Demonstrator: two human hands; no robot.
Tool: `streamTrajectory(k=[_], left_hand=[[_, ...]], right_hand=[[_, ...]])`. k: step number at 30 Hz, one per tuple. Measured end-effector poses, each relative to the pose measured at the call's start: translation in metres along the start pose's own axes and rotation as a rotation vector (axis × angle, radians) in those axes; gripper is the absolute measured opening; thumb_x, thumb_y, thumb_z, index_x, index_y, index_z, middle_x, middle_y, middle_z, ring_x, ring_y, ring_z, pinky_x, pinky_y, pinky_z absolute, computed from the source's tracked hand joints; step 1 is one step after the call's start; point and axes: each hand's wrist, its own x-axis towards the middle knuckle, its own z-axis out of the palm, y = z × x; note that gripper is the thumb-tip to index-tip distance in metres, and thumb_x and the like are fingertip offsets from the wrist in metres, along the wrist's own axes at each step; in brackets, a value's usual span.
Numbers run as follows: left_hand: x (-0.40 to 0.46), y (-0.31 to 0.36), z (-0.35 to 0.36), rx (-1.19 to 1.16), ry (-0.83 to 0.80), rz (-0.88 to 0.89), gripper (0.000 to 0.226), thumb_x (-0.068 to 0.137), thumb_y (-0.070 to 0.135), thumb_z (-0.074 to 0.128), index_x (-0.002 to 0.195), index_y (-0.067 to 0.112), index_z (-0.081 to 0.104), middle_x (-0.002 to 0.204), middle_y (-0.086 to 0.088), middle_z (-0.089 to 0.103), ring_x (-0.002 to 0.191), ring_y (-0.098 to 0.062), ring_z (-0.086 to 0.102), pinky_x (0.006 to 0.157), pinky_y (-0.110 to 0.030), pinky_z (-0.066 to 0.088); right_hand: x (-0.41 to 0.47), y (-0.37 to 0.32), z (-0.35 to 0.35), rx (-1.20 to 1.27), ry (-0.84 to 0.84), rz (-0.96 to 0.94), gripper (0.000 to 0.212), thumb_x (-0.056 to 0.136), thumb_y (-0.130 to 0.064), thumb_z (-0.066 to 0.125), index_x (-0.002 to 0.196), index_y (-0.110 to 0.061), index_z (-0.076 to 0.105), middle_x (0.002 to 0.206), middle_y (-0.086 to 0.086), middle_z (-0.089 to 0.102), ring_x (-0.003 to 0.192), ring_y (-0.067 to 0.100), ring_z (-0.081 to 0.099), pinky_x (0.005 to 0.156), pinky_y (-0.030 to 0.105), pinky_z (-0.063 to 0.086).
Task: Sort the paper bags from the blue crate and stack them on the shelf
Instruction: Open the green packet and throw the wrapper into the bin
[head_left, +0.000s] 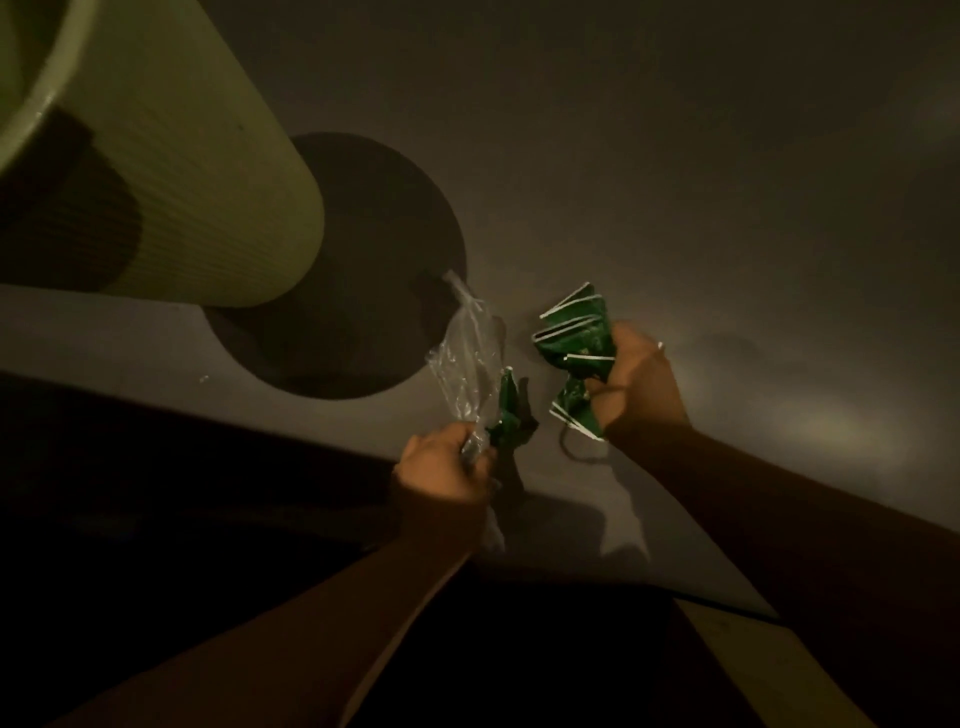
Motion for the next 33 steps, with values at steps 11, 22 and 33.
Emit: streamTrajectory(k=[11,22,33], left_hand=[[-0.038,0.064,-0.019,-0.652,-0.018,-0.263,0.011,0.085,0.040,0.064,0.090,0.037,0.074,0.101,0.005,0.072,0.096,-0.018,0.071,0.095,-0.044,0.057],[-0.119,0.174,-0.134,-1.327,0.083,-0.325,0.018,0.097,-0.006,0.047,0.090,0.004,0.060,0.085,-0.012,0.064,0.062,-0.009,0.064,0.053,-0.020,0.051],[-0.150,0.189,-0.245,-0.412,0.472,0.247,0.035,0.092,0.034,0.065,0.127,0.034,0.068,0.121,0.035,0.053,0.121,0.005,0.053,0.101,-0.001,0.033]], right_hand=[[-0.083,-0.078,-0.007,0.703,-0.128,0.210,0.041,0.095,-0.007,0.062,0.128,-0.031,0.056,0.113,-0.004,0.071,0.102,0.014,0.068,0.092,0.035,0.056],[-0.145,-0.149,-0.129,0.915,-0.222,0.074,0.037,0.086,-0.005,0.077,0.108,-0.029,0.061,0.096,-0.002,0.076,0.089,0.009,0.073,0.081,0.028,0.059],[-0.175,-0.264,-0.203,0.944,0.022,-0.092,0.036,0.087,-0.001,0.070,0.107,-0.031,0.063,0.097,-0.009,0.077,0.089,0.001,0.072,0.081,0.028,0.059]])
